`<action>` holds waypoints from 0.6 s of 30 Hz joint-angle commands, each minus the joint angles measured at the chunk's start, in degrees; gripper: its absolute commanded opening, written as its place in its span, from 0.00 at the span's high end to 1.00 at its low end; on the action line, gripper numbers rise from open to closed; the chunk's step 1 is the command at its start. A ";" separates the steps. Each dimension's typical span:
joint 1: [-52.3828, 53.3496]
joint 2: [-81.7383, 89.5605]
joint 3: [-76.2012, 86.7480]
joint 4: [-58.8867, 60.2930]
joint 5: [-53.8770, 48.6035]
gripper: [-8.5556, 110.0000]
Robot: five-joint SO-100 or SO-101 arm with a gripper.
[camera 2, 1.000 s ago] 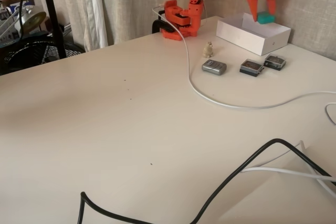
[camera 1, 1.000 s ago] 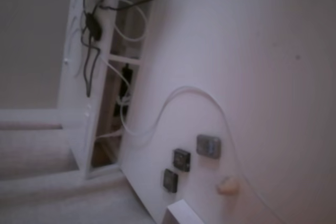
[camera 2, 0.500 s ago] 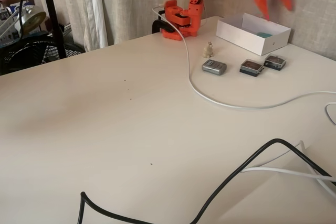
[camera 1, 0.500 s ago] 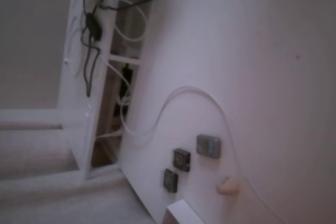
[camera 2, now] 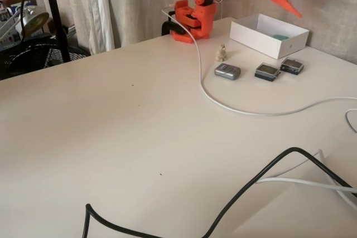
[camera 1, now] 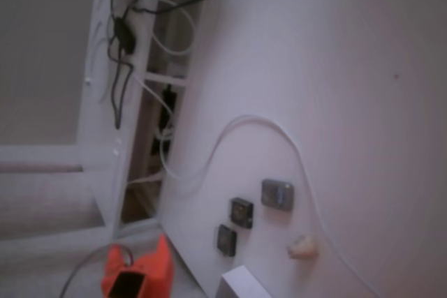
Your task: Grasp the green cube and put it in the bin.
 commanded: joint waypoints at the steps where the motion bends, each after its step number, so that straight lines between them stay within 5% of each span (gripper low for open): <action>1: 8.17 13.36 10.63 -4.22 -0.18 0.66; 8: 13.71 40.96 37.71 -8.17 0.35 0.66; 18: 3.16 71.37 56.25 6.94 5.19 0.68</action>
